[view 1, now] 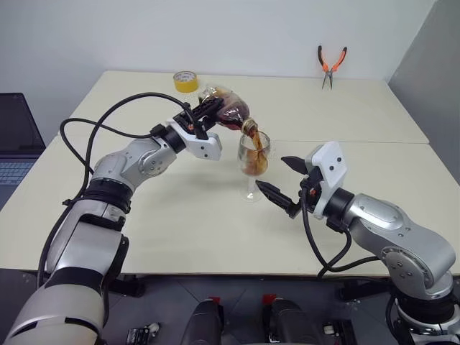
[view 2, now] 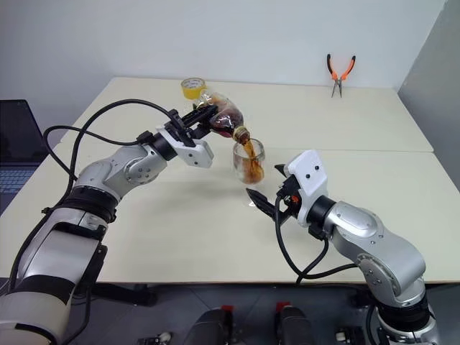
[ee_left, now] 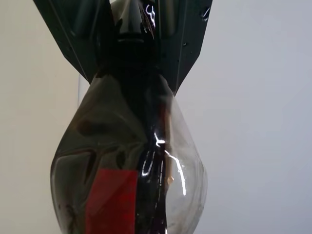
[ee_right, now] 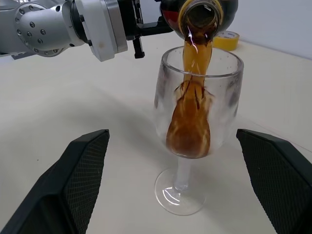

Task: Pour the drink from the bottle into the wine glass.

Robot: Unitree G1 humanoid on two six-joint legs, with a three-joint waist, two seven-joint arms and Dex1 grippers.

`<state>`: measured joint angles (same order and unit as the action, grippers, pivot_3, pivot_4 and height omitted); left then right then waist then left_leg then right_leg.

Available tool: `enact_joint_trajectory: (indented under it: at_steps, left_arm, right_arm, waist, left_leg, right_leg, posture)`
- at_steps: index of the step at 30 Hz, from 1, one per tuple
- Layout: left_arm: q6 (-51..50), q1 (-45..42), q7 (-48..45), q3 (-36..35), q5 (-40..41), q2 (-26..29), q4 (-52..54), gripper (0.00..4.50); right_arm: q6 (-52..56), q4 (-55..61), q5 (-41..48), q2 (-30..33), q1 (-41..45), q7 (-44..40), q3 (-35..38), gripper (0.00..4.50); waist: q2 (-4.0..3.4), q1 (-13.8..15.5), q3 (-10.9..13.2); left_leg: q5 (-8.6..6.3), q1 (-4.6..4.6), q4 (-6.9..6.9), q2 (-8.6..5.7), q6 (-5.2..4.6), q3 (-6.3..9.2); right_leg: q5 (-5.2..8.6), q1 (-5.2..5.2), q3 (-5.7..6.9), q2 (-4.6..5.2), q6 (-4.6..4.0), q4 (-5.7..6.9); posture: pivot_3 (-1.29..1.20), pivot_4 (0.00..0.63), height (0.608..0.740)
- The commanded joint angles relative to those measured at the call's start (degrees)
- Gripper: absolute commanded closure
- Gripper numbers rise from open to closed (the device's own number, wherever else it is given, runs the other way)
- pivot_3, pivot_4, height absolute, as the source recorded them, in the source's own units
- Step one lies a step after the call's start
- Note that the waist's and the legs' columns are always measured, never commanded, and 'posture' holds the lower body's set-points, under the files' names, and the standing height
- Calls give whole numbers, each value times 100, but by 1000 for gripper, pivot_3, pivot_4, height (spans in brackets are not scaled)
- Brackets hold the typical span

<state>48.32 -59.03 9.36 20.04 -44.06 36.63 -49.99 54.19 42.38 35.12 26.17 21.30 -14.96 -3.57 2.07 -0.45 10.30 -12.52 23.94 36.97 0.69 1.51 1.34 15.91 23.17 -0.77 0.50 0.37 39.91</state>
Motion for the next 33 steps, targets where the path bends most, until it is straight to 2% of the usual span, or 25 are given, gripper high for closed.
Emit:
enact_joint_trajectory:
  at_steps: [1,33]
  left_arm:
    - [-4,-255,183,-34,18,71,37,3870]
    - [-110,-307,181,-20,20,30,58,3870]
  right_arm:
    - [-94,219,15,-24,92,-37,46,0]
    - [-45,312,39,-94,54,1,41,0]
  waist:
    - [0,0,0]
    - [0,-1,0]
  left_leg:
    - [0,0,0,0,0,0]
    - [0,0,0,1,0,0]
  right_leg:
    - [0,0,0,0,0,0]
    - [1,0,1,0,1,1]
  posture:
    - [0,150,740]
    - [0,150,740]
